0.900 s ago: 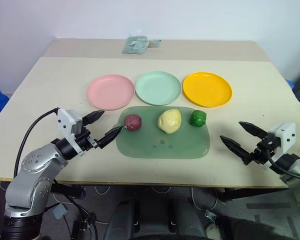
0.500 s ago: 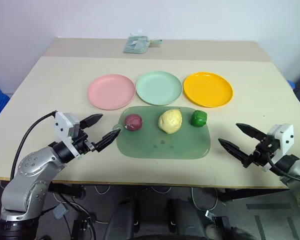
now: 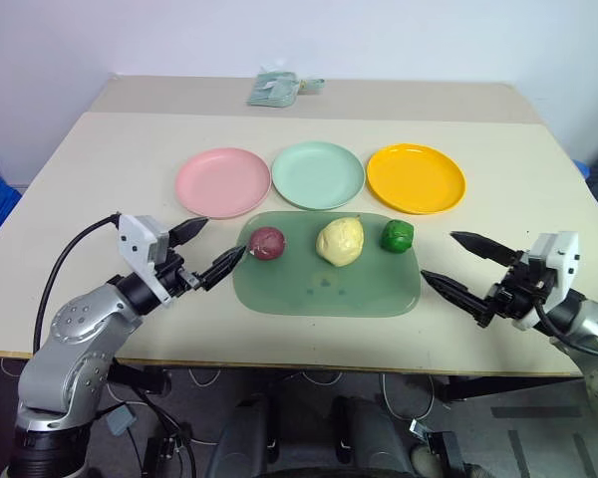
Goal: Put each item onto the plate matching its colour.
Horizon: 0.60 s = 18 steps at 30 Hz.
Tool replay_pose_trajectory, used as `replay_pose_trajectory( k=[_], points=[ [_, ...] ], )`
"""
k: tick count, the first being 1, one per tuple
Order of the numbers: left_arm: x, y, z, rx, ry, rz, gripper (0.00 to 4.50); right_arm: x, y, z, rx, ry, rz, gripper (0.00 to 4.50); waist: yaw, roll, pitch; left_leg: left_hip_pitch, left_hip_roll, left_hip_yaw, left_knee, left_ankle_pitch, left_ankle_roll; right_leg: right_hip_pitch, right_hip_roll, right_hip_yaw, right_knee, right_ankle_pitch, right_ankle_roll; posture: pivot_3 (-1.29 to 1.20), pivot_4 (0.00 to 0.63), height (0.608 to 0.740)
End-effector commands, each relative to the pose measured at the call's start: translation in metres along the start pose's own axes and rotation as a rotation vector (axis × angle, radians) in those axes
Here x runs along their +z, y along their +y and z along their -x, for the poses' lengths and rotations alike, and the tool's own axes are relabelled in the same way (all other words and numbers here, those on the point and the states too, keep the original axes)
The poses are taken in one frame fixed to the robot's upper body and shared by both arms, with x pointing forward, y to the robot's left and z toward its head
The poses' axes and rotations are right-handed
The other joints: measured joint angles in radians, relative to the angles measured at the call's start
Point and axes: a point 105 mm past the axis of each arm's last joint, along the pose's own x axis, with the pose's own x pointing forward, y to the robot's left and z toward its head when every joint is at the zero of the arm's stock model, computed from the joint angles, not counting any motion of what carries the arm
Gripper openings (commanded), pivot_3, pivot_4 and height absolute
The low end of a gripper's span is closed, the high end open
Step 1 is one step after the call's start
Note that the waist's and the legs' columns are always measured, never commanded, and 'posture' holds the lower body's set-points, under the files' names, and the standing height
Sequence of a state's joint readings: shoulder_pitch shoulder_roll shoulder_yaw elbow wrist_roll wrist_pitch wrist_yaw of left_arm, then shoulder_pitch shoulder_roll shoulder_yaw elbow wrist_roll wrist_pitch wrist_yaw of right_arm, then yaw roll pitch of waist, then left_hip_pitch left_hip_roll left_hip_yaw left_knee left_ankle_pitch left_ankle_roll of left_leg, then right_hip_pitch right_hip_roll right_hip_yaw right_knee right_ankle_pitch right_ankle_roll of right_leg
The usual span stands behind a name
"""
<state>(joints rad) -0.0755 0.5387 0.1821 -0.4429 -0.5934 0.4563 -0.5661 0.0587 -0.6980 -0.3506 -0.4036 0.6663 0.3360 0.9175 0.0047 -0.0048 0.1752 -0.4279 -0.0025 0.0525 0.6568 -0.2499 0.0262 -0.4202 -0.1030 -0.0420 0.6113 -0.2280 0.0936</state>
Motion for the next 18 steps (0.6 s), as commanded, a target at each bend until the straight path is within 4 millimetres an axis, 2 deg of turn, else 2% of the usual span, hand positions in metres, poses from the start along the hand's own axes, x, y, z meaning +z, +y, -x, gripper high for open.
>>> replay_pose_trajectory(
  k=[1, 7, 10, 18],
  points=[
    [-0.003, 0.005, -0.015, 0.063, 0.026, 0.011, 4.5, 0.017, 0.009, -0.015, 0.084, -0.047, 0.059, 4.48, 0.007, 0.0, 0.0, 0.0, 0.0, 0.0, 0.0, 0.0, 0.0, 0.0, 0.0, 0.0, 0.0, 0.0, 0.0, 0.0, 0.15, 0.74],
    [-0.008, -0.005, -0.046, 0.033, 0.033, 0.037, 4.5, 0.019, 0.012, -0.026, 0.102, -0.067, 0.064, 4.48, 0.019, -0.001, 0.0, -0.001, -0.001, 0.0, 0.002, 0.0, 0.001, 0.001, 0.0, 0.0, 0.0, 0.0, 0.0, 0.0, 0.15, 0.74],
    [-0.008, -0.008, -0.05, 0.016, 0.031, 0.043, 4.5, 0.019, 0.012, -0.027, 0.097, -0.068, 0.067, 4.48, 0.021, -0.001, 0.0, -0.001, -0.001, 0.001, 0.002, 0.0, 0.001, 0.001, 0.0, 0.0, 0.0, 0.0, 0.0, 0.0, 0.15, 0.74],
    [-0.025, -0.006, -0.059, 0.005, 0.114, 0.044, 4.5, 0.02, 0.016, -0.024, 0.079, -0.075, 0.064, 4.48, 0.027, -0.001, 0.0, -0.001, 0.0, 0.0, 0.003, 0.0, 0.001, 0.0, 0.0, 0.0, 0.001, 0.0, 0.0, 0.0, 0.15, 0.74]
  ],
)
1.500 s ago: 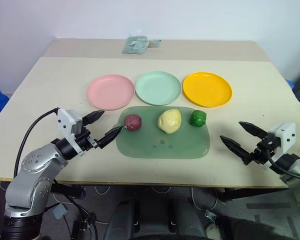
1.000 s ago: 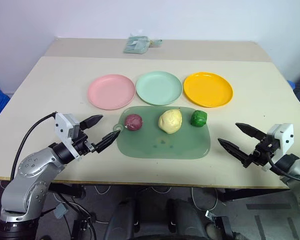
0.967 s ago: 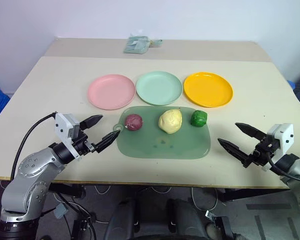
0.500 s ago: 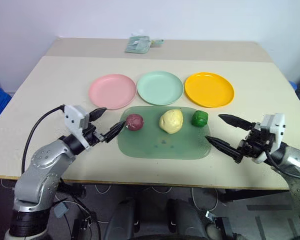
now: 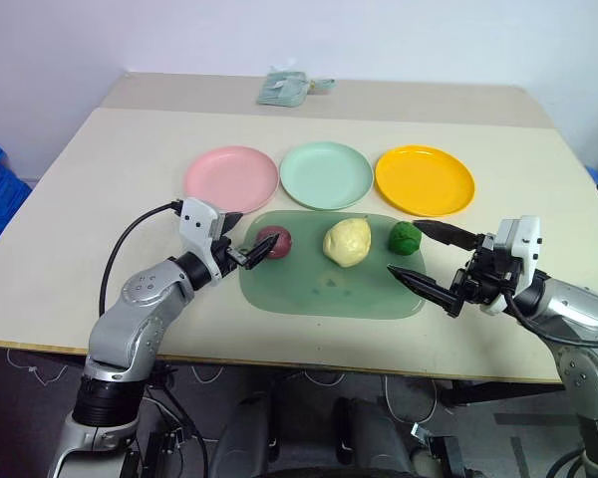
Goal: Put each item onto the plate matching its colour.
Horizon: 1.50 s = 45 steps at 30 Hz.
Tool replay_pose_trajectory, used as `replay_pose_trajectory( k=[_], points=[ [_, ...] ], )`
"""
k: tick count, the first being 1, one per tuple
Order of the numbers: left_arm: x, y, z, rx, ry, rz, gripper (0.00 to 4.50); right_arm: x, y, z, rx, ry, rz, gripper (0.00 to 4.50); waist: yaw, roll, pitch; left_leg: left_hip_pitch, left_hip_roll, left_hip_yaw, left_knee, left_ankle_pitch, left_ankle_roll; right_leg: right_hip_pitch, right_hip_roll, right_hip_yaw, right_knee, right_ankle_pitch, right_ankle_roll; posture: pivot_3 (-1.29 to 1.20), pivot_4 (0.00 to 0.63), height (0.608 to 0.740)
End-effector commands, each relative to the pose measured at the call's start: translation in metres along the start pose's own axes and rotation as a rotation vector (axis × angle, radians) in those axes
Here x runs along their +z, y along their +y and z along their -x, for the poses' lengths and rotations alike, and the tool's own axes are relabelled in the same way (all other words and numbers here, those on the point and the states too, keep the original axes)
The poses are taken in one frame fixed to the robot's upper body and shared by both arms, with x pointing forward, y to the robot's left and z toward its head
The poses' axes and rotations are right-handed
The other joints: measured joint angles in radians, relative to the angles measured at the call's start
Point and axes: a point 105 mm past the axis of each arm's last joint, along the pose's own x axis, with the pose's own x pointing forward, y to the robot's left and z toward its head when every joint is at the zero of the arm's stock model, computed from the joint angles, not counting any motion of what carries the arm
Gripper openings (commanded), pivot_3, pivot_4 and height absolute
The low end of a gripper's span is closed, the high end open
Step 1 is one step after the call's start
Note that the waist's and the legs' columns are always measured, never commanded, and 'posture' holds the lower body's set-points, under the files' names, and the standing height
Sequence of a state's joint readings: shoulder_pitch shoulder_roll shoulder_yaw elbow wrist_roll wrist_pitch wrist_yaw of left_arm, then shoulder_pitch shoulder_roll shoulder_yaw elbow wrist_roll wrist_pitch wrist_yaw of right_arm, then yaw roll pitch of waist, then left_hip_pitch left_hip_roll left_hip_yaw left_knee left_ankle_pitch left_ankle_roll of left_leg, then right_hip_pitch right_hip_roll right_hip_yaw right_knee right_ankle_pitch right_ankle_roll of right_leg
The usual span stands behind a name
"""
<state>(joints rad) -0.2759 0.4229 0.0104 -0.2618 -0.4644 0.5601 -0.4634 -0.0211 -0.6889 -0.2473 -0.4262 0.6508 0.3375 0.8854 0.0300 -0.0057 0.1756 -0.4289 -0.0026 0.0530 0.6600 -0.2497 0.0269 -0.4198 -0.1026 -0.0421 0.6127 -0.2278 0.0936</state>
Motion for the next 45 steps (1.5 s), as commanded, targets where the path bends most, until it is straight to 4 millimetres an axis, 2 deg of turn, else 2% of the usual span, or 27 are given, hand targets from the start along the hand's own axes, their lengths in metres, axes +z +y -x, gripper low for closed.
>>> replay_pose_trajectory(
  k=[1, 6, 9, 15, 22, 25, 28, 33, 34, 39, 45],
  points=[
    [0.004, -0.003, -0.007, -0.02, 0.0, -0.029, 4.5, 0.014, 0.005, 0.0, 0.006, -0.046, 0.04, 4.48, 0.005, 0.0, 0.0, 0.0, 0.0, 0.0, 0.0, 0.0, 0.0, 0.0, 0.0, 0.0, 0.0, 0.0, 0.0, 0.0, 0.15, 0.74],
    [-0.004, -0.005, -0.013, -0.041, 0.032, -0.029, 4.5, 0.014, 0.009, 0.003, 0.012, -0.046, 0.039, 4.48, 0.009, 0.0, 0.0, 0.0, 0.0, 0.0, 0.001, 0.0, 0.0, 0.0, 0.0, 0.0, 0.0, 0.0, 0.0, 0.0, 0.15, 0.74],
    [-0.005, -0.005, -0.016, -0.038, 0.035, -0.023, 3.72, 0.014, 0.01, 0.003, 0.018, -0.049, 0.039, 4.5, 0.008, 0.0, 0.0, 0.0, 0.0, 0.0, 0.001, 0.0, 0.0, 0.0, 0.0, 0.0, 0.0, 0.0, 0.0, 0.0, 0.15, 0.74],
    [-0.005, -0.004, -0.019, -0.028, 0.03, -0.028, 0.72, 0.014, 0.012, 0.003, 0.024, -0.053, 0.042, 4.5, 0.008, 0.0, 0.0, 0.0, 0.0, 0.0, 0.001, 0.0, 0.0, 0.0, 0.0, 0.0, 0.0, 0.0, 0.0, 0.0, 0.15, 0.74],
    [0.0, 0.0, -0.017, -0.006, 0.012, -0.03, 0.72, 0.014, 0.013, -0.002, 0.032, -0.053, 0.048, 4.5, 0.008, 0.0, 0.0, 0.0, 0.0, 0.0, 0.001, 0.0, 0.0, 0.0, 0.0, 0.0, 0.0, 0.0, 0.0, 0.0, 0.15, 0.74],
    [0.003, -0.004, -0.016, -0.039, -0.006, 0.019, 0.72, 0.014, 0.012, -0.004, 0.033, -0.054, 0.048, 4.5, 0.008, 0.0, 0.0, 0.0, 0.0, 0.0, 0.001, 0.0, 0.0, 0.0, 0.0, 0.0, 0.0, 0.0, 0.0, 0.0, 0.15, 0.74],
    [0.004, -0.006, -0.014, -0.051, -0.002, 0.031, 1.58, 0.015, 0.012, -0.005, 0.033, -0.057, 0.048, 4.5, 0.008, 0.0, 0.0, 0.0, 0.0, 0.0, 0.001, 0.0, 0.0, 0.0, 0.0, 0.0, 0.0, 0.0, 0.0, 0.0, 0.15, 0.74],
    [0.01, 0.0, -0.019, -0.004, 0.001, 0.001, 4.14, 0.014, 0.013, -0.005, 0.03, -0.058, 0.046, 4.5, 0.009, 0.0, 0.0, 0.0, 0.0, 0.0, 0.002, 0.0, 0.0, 0.001, 0.0, 0.0, 0.001, 0.0, 0.0, 0.0, 0.15, 0.74],
    [0.012, 0.001, -0.021, 0.002, 0.0, -0.003, 4.46, 0.014, 0.012, -0.006, 0.028, -0.059, 0.046, 4.5, 0.009, 0.0, 0.0, 0.0, 0.0, 0.0, 0.002, 0.0, 0.0, 0.001, 0.0, 0.0, 0.001, 0.0, 0.0, 0.0, 0.15, 0.74],
    [0.015, 0.005, -0.028, 0.009, 0.017, -0.014, 4.46, 0.013, 0.012, -0.005, 0.021, -0.062, 0.047, 4.5, 0.008, 0.0, 0.0, 0.0, 0.0, 0.0, 0.003, 0.0, 0.0, 0.001, 0.0, 0.0, 0.001, 0.0, 0.0, 0.0, 0.15, 0.74],
    [-0.001, 0.009, -0.041, 0.011, 0.102, -0.016, 4.46, 0.012, 0.014, -0.004, 0.005, -0.062, 0.05, 4.5, 0.008, 0.0, 0.0, 0.0, 0.0, 0.0, 0.003, 0.0, 0.0, 0.001, 0.001, 0.0, 0.001, 0.0, 0.0, 0.0, 0.15, 0.74]
  ],
)
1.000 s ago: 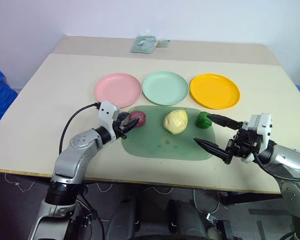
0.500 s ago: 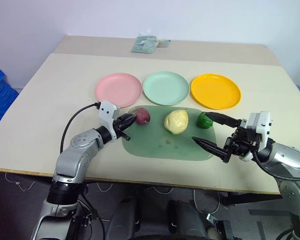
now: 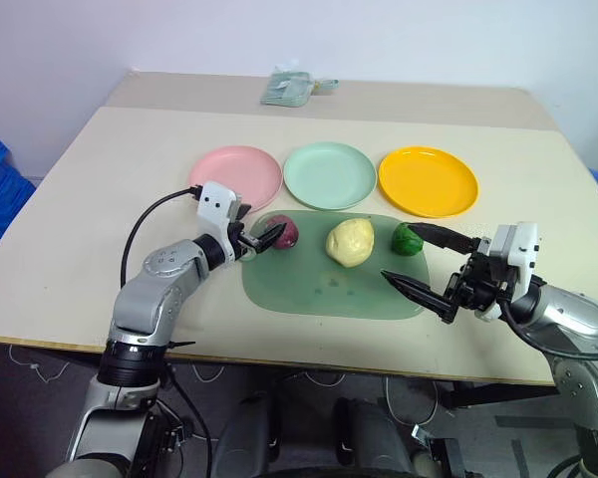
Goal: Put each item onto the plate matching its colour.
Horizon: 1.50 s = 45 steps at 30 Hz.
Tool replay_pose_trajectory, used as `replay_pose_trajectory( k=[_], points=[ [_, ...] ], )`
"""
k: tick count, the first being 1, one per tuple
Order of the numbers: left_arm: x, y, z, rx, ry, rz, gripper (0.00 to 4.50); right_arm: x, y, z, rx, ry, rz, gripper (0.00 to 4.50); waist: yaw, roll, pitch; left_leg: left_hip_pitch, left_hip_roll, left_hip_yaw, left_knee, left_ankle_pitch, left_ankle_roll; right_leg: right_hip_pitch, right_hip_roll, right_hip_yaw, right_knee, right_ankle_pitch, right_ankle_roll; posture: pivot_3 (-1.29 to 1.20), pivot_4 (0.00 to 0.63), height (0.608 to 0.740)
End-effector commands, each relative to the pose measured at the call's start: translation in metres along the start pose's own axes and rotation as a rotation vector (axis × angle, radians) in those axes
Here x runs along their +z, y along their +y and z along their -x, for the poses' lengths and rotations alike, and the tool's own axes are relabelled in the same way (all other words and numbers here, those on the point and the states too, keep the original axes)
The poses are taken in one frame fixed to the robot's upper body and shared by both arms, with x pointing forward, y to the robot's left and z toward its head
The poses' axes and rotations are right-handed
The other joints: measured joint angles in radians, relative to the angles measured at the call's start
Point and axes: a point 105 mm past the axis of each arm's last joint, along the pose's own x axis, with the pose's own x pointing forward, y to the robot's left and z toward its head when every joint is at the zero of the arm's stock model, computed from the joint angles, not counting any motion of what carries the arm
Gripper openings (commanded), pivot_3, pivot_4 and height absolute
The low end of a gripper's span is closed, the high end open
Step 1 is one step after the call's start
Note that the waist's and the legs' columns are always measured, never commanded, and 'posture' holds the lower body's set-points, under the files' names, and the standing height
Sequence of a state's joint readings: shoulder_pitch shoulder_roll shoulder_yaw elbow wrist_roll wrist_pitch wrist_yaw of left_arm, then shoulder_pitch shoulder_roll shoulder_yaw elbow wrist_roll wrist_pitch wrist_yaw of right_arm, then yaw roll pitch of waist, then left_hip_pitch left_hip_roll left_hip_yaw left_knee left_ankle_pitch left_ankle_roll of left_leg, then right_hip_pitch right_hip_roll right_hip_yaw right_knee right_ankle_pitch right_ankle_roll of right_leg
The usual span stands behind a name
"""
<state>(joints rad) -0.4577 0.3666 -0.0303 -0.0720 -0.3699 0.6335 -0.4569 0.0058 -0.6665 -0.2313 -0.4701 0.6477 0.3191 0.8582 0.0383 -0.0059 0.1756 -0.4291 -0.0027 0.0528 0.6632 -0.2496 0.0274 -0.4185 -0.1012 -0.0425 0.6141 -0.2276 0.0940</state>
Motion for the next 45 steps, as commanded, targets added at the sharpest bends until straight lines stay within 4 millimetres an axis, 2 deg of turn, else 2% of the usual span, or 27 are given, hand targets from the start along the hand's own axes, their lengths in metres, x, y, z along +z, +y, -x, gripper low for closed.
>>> replay_pose_trajectory(
  k=[1, 7, 8, 10, 13, 14, 16, 29, 39, 45],
  points=[
    [0.001, -0.003, -0.008, -0.017, 0.015, -0.023, 4.46, 0.011, 0.006, 0.0, 0.0, -0.039, 0.045, 4.5, 0.001, 0.0, 0.0, 0.0, 0.0, 0.0, 0.0, 0.0, 0.0, 0.0, 0.0, 0.0, 0.0, 0.0, 0.0, 0.0, 0.15, 0.74],
    [-0.003, -0.012, -0.018, -0.058, 0.026, -0.008, 4.46, 0.011, 0.008, 0.004, -0.017, -0.033, 0.048, 4.5, 0.001, 0.0, 0.0, 0.0, 0.0, 0.0, 0.001, 0.0, 0.0, 0.001, 0.0, 0.0, 0.0, 0.0, 0.0, 0.0, 0.15, 0.74],
    [-0.004, -0.013, -0.019, -0.06, 0.03, 0.003, 4.23, 0.011, 0.008, 0.004, -0.019, -0.032, 0.048, 4.5, 0.0, 0.0, 0.0, 0.001, 0.0, 0.0, 0.001, 0.0, 0.0, 0.001, 0.0, 0.0, 0.0, 0.0, 0.0, 0.0, 0.15, 0.74],
    [-0.006, -0.013, -0.019, -0.06, 0.035, 0.015, 3.58, 0.012, 0.009, 0.005, -0.021, -0.031, 0.048, 4.5, 0.0, 0.0, 0.0, 0.001, 0.0, 0.0, 0.001, 0.0, 0.0, 0.002, 0.0, 0.0, 0.0, 0.0, 0.0, 0.0, 0.15, 0.74],
    [-0.008, -0.013, -0.018, -0.059, 0.038, 0.014, 2.11, 0.011, 0.01, 0.005, -0.022, -0.03, 0.047, 4.5, 0.0, 0.0, 0.0, 0.001, 0.0, 0.0, 0.001, 0.0, 0.0, 0.002, 0.0, 0.0, 0.0, 0.0, 0.0, 0.0, 0.15, 0.74],
    [-0.009, -0.013, -0.018, -0.059, 0.039, 0.014, 1.5, 0.011, 0.01, 0.004, -0.022, -0.03, 0.047, 4.5, 0.0, 0.0, -0.001, 0.002, 0.0, 0.0, 0.001, 0.0, 0.0, 0.002, 0.0, 0.0, 0.0, 0.0, 0.0, 0.0, 0.15, 0.74],
    [-0.009, -0.014, -0.018, -0.056, 0.037, 0.013, 0.77, 0.011, 0.009, 0.003, -0.021, -0.029, 0.046, 4.5, 0.0, 0.0, -0.001, 0.002, 0.0, 0.0, 0.001, 0.0, 0.0, 0.003, 0.0, 0.0, 0.0, 0.0, 0.0, 0.0, 0.15, 0.74],
    [0.005, -0.009, -0.016, -0.013, -0.027, 0.009, 0.77, 0.007, 0.004, -0.001, -0.006, -0.028, 0.052, 4.5, 0.001, 0.0, -0.001, 0.003, 0.0, -0.001, 0.001, 0.0, 0.0, 0.004, 0.0, 0.0, 0.0, 0.0, 0.0, 0.0, 0.15, 0.74],
    [0.03, -0.008, -0.016, 0.017, -0.122, 0.0, 0.77, 0.003, 0.003, -0.002, 0.001, -0.031, 0.055, 4.5, 0.0, -0.001, 0.0, 0.002, 0.0, -0.001, 0.001, 0.0, 0.0, 0.004, 0.0, 0.0, 0.0, 0.0, 0.0, 0.0, 0.15, 0.74],
    [0.034, -0.009, -0.017, 0.024, -0.131, -0.005, 0.77, 0.004, 0.002, -0.003, 0.003, -0.033, 0.057, 4.5, 0.0, -0.001, 0.0, 0.002, 0.0, -0.001, 0.001, 0.0, 0.0, 0.004, 0.0, 0.0, 0.0, 0.0, 0.0, 0.0, 0.15, 0.74]
  ],
)
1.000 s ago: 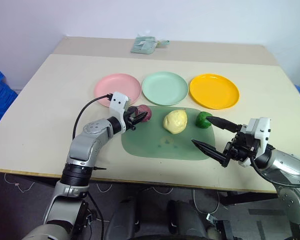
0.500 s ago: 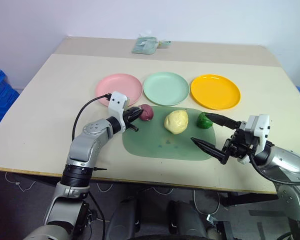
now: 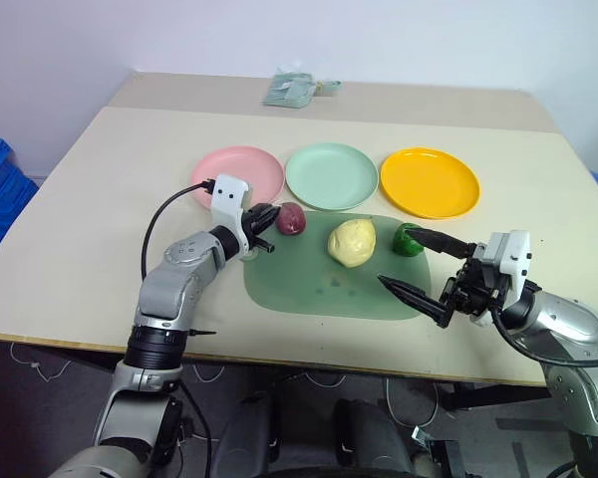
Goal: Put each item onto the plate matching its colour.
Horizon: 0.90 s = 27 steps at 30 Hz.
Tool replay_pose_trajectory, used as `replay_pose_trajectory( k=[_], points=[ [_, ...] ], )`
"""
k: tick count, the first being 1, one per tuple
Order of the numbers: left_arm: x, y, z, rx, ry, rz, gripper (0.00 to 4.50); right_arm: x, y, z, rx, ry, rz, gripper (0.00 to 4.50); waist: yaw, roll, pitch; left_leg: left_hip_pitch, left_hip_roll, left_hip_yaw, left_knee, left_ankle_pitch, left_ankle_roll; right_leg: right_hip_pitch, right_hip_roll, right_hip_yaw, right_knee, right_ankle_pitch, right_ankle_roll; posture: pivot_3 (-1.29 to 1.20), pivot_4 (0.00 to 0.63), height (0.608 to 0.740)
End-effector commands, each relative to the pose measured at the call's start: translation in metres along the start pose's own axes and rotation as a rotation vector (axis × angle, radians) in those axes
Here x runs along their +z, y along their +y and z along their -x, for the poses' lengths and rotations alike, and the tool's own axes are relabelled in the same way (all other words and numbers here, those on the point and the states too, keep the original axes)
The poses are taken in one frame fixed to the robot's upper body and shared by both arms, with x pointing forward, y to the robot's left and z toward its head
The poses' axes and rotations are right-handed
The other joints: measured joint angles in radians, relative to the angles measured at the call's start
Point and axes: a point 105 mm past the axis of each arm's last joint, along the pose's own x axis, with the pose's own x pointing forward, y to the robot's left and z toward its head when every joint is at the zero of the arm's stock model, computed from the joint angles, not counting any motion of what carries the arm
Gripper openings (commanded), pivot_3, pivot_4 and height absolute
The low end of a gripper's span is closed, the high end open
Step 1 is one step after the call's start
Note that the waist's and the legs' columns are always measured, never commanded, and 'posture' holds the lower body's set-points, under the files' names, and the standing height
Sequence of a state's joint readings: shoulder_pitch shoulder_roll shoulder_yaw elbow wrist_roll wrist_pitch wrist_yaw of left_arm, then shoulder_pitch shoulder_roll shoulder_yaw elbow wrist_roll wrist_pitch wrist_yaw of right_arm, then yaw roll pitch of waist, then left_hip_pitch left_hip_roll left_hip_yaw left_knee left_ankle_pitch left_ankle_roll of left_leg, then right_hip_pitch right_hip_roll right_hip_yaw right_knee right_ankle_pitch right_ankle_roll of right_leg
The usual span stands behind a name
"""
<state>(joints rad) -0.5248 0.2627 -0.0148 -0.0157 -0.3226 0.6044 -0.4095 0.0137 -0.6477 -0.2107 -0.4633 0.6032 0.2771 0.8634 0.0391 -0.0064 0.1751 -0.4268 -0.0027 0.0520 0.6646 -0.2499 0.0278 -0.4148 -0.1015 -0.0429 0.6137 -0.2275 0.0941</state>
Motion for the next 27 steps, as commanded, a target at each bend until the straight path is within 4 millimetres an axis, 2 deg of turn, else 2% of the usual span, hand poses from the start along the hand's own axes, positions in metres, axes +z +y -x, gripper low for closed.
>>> replay_pose_trajectory(
  k=[1, 8, 11, 16, 17, 21, 27],
  points=[
    [0.019, -0.004, 0.001, -0.007, -0.064, -0.034, 0.77, 0.009, -0.001, -0.001, 0.003, -0.034, 0.031, 4.5, -0.001, 0.0, 0.0, 0.0, 0.0, 0.0, 0.0, 0.0, 0.0, 0.0, 0.0, 0.0, 0.0, 0.0, 0.0, 0.0, 0.15, 0.74],
    [0.003, -0.012, 0.01, -0.05, -0.021, -0.043, 0.77, 0.009, -0.001, 0.0, 0.007, -0.027, 0.025, 4.5, -0.001, 0.0, 0.0, 0.0, 0.0, 0.0, 0.0, 0.0, 0.0, 0.0, 0.0, 0.0, 0.0, 0.0, 0.0, 0.0, 0.15, 0.74],
    [0.0, -0.015, 0.014, -0.065, -0.01, -0.025, 1.6, 0.009, -0.001, 0.001, 0.014, -0.02, 0.019, 4.5, -0.001, 0.0, 0.0, 0.0, 0.0, 0.0, 0.0, 0.0, 0.0, 0.0, 0.0, 0.0, 0.0, 0.0, 0.0, 0.0, 0.15, 0.74],
    [-0.001, -0.015, 0.017, -0.027, -0.013, -0.016, 4.09, 0.011, -0.002, 0.001, 0.03, -0.01, 0.015, 4.5, 0.0, 0.0, 0.0, 0.0, 0.0, 0.0, 0.0, 0.0, 0.0, 0.0, -0.001, 0.0, 0.0, 0.0, 0.0, 0.0, 0.15, 0.74],
    [-0.001, -0.016, 0.017, -0.028, -0.013, -0.007, 4.47, 0.011, -0.003, 0.001, 0.032, -0.009, 0.015, 4.5, -0.001, 0.0, 0.0, 0.0, 0.0, 0.0, 0.0, 0.0, 0.0, 0.0, -0.001, 0.0, 0.0, 0.0, 0.0, 0.0, 0.15, 0.74],
    [-0.003, -0.021, 0.017, -0.056, -0.001, 0.023, 4.47, 0.012, -0.003, -0.001, 0.04, -0.006, 0.014, 4.5, -0.001, 0.0, 0.0, 0.0, 0.0, 0.0, 0.0, 0.0, 0.0, 0.0, -0.001, 0.0, 0.0, 0.0, 0.0, 0.0, 0.15, 0.74],
    [-0.006, -0.016, 0.008, -0.016, 0.005, 0.051, 4.47, 0.014, -0.003, -0.001, 0.041, -0.001, 0.019, 4.5, 0.001, 0.0, 0.0, 0.0, 0.0, 0.0, 0.0, 0.0, 0.0, 0.0, -0.001, 0.0, 0.0, 0.0, 0.0, 0.0, 0.15, 0.74]
  ],
)
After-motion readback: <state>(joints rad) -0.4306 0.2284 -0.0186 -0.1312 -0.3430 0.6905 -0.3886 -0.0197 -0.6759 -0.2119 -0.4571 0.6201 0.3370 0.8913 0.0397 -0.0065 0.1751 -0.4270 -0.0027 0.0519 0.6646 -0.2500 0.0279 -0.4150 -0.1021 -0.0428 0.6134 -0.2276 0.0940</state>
